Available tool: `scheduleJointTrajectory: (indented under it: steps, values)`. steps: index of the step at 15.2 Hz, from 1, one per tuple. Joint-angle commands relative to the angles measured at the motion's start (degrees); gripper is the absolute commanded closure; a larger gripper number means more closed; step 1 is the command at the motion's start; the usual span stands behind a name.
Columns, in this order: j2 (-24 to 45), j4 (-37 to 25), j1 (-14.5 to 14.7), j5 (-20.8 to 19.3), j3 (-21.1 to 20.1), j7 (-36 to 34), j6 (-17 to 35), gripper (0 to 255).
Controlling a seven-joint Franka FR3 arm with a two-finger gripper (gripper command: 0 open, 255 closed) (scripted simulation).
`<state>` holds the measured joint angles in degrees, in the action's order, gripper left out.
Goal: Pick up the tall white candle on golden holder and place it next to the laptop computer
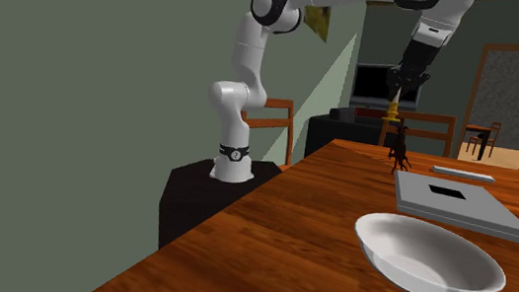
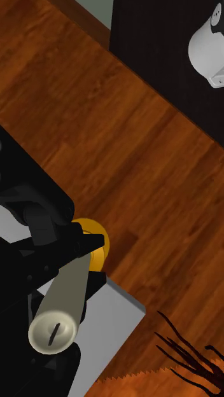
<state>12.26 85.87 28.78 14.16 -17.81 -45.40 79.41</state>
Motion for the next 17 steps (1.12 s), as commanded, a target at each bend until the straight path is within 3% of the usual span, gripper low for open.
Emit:
scheduleJointTrajectory:
  steps: [1,17]
  values:
    - [1.2,-0.9,0.8,-0.1,-0.4,-1.2,0.5,255]
    - [1.7,10.5,0.9,-0.4,-0.2,1.8,12.1,255]
